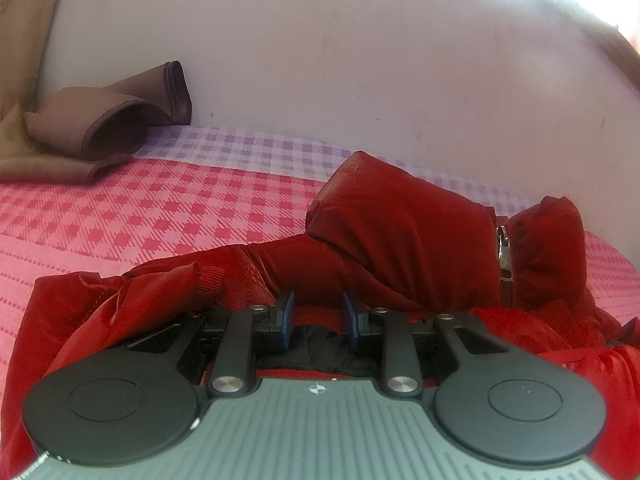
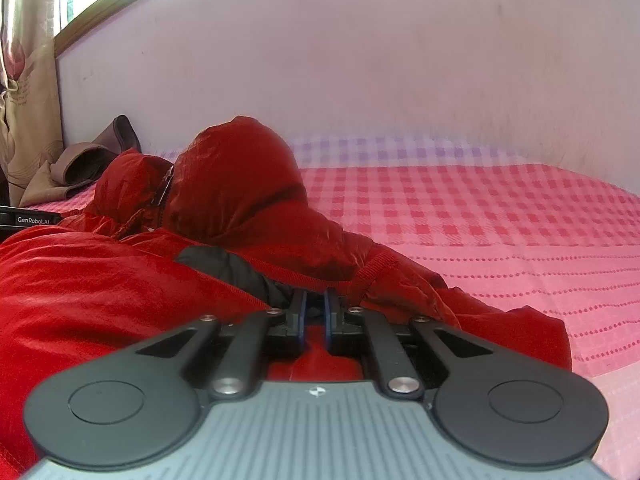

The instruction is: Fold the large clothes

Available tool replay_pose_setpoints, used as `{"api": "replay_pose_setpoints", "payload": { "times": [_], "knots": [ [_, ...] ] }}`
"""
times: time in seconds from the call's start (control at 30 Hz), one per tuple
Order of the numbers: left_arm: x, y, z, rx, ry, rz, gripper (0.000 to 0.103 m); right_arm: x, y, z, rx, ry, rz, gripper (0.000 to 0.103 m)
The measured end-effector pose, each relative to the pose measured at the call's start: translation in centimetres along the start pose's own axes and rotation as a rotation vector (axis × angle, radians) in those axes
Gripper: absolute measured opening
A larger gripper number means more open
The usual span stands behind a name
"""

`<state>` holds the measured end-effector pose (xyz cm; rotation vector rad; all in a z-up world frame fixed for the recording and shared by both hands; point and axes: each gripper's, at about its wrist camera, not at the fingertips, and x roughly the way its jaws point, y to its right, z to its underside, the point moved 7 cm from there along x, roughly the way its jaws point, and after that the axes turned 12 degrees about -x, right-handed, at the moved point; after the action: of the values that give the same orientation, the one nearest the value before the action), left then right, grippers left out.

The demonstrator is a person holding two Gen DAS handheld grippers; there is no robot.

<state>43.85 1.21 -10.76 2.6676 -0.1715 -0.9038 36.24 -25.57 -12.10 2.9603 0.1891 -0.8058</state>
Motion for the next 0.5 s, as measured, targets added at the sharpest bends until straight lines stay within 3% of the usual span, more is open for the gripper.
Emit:
{"api": "replay_pose_setpoints", "payload": {
  "times": [0.5],
  "knots": [
    [-0.04,-0.03,0.04,0.002,0.001,0.0,0.031,0.0,-0.05,-0.15,-0.019,0.005,0.017,0.006]
  ]
}}
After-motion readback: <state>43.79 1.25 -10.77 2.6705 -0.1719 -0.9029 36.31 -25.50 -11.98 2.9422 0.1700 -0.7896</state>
